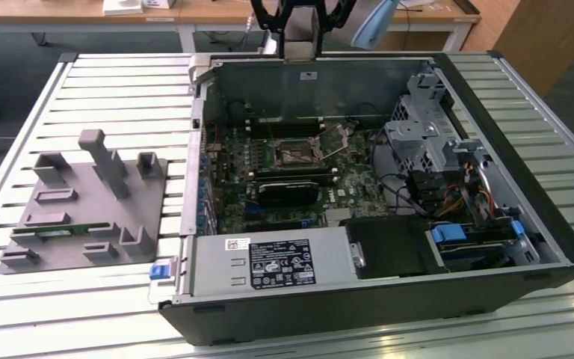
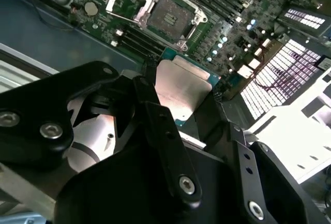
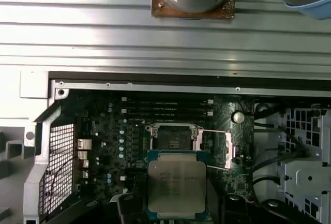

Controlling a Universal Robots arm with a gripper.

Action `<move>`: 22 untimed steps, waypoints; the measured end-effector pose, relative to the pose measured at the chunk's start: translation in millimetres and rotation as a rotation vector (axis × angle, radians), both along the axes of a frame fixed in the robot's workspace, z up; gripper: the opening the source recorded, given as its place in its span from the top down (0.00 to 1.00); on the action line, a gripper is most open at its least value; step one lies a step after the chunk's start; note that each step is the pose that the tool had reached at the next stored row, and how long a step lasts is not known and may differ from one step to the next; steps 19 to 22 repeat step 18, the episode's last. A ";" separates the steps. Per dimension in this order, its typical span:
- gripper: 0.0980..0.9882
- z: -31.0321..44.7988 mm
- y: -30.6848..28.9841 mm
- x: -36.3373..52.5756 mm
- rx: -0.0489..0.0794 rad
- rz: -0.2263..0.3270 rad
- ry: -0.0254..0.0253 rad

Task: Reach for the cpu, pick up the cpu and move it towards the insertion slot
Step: 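Pick up the cpu and move it towards the insertion slot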

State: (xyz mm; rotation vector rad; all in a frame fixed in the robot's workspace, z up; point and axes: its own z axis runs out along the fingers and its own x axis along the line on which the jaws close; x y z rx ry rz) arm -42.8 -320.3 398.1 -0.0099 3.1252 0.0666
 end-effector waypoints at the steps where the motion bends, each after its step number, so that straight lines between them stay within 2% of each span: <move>1: 0.50 -0.2 0.1 2.5 0.000 0.000 -0.0008; 11: 0.50 -0.7 0.1 22.0 0.000 0.000 -0.0081; 22: 0.50 -0.7 0.1 22.4 0.000 0.000 -0.0083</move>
